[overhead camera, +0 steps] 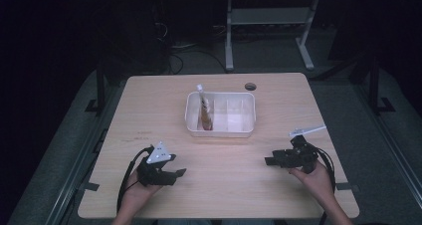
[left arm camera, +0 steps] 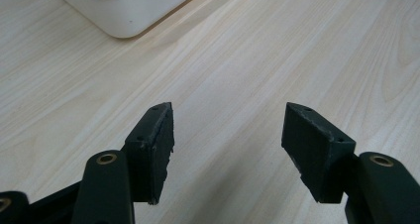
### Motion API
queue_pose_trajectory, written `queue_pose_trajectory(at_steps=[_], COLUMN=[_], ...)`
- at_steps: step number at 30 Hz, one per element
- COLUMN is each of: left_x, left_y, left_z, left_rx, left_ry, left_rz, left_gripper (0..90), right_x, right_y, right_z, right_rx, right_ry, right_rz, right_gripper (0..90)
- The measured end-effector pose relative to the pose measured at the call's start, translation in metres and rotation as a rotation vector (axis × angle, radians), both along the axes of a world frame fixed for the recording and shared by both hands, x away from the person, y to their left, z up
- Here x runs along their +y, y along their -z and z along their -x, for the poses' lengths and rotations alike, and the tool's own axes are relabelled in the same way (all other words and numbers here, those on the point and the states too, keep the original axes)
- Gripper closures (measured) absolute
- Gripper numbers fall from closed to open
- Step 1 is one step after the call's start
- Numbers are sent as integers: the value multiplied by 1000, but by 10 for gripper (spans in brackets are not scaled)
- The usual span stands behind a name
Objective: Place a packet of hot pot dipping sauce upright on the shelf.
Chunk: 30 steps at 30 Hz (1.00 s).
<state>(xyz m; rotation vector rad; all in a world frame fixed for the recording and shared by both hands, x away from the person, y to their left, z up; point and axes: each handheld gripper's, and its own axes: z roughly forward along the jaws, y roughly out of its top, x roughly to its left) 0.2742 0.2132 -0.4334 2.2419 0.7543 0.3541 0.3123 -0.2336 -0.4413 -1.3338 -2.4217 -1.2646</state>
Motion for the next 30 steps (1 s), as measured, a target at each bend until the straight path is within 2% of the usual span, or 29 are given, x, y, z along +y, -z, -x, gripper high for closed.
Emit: queue_pose_trajectory(at_steps=[7,22,27,30], left_x=[-1,0,-1,-1], left_y=[0,0,-1,-1], left_z=[0,3,4,4], left_rx=[1,0,-2,-2], left_ry=[3,4,9,7], left_rz=[-2,3,4,3], left_gripper=[367,356,350,345], right_x=[-4,-7,0,5], right_y=[7,17,18,16], right_z=[8,28,35,36], right_rx=[10,-7,-40,-54], right_ry=[4,10,-7,-13], right_rz=[3,8,47,53], right_gripper=[409,393,388,381])
